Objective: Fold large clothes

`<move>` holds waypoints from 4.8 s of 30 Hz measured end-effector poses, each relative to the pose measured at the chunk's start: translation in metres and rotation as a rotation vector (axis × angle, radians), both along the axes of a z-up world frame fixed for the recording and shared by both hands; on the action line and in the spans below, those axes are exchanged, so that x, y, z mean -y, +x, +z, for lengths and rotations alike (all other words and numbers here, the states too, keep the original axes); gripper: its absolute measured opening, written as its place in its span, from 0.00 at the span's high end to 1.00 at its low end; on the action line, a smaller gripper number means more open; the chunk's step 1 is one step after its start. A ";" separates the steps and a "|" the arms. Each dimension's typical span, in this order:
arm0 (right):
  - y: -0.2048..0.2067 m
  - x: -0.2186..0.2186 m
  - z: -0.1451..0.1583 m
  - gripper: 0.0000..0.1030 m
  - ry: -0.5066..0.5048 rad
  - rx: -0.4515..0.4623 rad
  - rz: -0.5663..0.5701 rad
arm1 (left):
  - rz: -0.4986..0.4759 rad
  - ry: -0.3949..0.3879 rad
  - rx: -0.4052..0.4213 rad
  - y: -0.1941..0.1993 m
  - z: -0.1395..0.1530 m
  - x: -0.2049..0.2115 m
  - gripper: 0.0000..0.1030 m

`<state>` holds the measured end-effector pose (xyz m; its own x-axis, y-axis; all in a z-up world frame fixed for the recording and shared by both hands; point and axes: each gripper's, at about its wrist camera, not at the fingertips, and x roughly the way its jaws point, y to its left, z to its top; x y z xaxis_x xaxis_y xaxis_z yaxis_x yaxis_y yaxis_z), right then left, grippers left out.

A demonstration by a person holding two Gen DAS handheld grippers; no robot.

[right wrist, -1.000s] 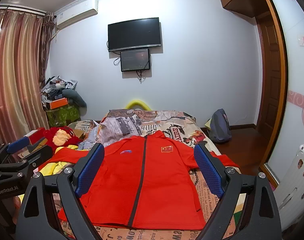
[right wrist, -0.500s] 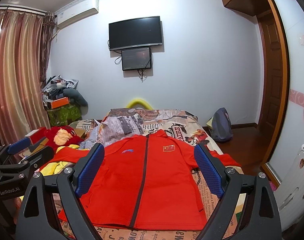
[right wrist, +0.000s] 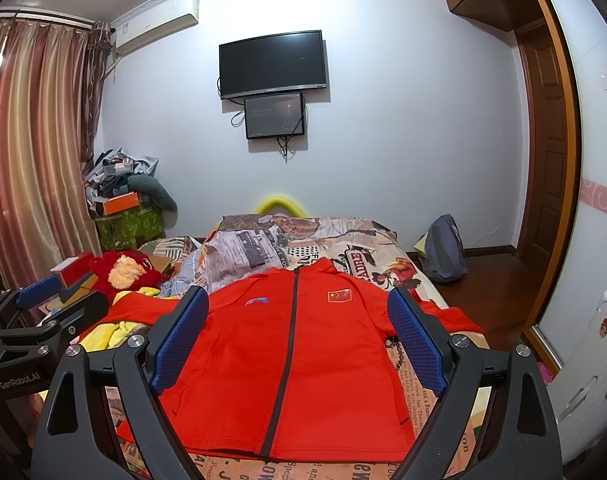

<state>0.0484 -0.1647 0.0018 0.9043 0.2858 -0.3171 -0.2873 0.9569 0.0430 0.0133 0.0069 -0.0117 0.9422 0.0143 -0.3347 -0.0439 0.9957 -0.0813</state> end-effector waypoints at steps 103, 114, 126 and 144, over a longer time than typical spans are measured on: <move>0.268 -0.037 -0.132 0.13 -0.321 -0.473 0.001 | 0.649 -0.240 -0.471 0.269 -0.171 -0.402 0.95; 0.263 -0.005 -0.122 0.13 -0.261 -0.441 -0.003 | 0.356 -0.069 -0.316 0.344 -0.066 -0.271 0.96; 0.262 0.025 -0.128 0.13 -0.295 -0.422 0.023 | 0.029 0.025 -0.386 0.428 -0.088 -0.087 0.96; 0.248 0.043 -0.144 0.13 -0.405 -0.470 0.052 | -0.361 0.123 -0.764 0.403 -0.225 0.055 0.50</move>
